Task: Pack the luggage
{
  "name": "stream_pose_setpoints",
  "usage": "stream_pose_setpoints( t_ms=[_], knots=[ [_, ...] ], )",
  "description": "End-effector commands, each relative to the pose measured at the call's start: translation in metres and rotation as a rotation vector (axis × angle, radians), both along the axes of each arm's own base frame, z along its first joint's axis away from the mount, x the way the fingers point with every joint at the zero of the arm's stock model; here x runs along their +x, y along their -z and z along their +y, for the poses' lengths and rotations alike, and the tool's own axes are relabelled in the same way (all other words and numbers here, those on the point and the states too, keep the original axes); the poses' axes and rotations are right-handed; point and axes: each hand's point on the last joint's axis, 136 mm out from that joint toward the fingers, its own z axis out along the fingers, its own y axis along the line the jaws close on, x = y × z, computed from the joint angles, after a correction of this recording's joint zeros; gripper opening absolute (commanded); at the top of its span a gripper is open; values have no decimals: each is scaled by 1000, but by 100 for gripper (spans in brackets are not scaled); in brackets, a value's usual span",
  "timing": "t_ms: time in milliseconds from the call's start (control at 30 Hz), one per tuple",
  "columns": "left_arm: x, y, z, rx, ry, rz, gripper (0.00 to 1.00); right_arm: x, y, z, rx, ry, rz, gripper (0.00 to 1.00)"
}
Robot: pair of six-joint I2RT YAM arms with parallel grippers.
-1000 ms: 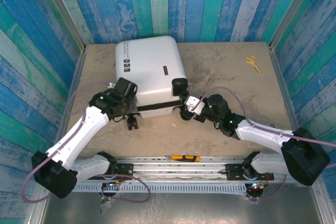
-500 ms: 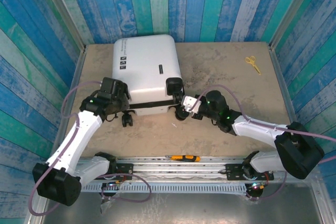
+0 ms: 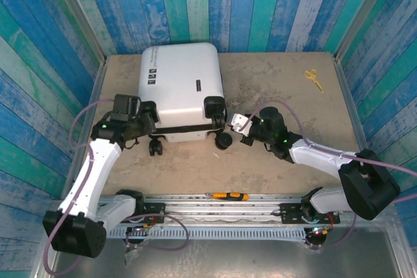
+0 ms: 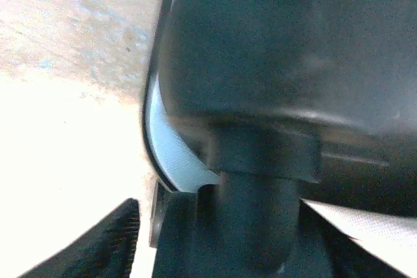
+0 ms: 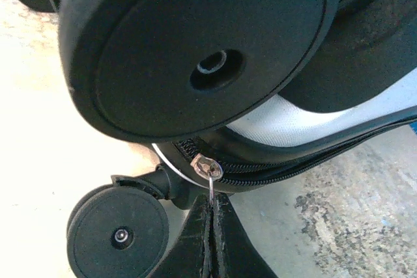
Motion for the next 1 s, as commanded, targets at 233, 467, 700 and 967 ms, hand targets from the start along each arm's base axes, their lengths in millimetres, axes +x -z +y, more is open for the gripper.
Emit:
stream_pose_setpoints(
  t_ms=[233, 467, 700, 967],
  knots=[
    [-32, -129, 11, -108, -90, -291, 82, 22, -14, -20, 39, 145, 16, 0],
    [-24, -125, -62, -162, 21, -203, 77, 20, -13, -25, 61, 191, 61, 0],
    [4, -78, -185, -48, 164, -46, 81, 17, -13, -27, 72, 207, 73, 0],
    [28, -53, -250, -123, 205, -39, 83, 18, -18, -27, 158, 296, 245, 0]
  ],
)
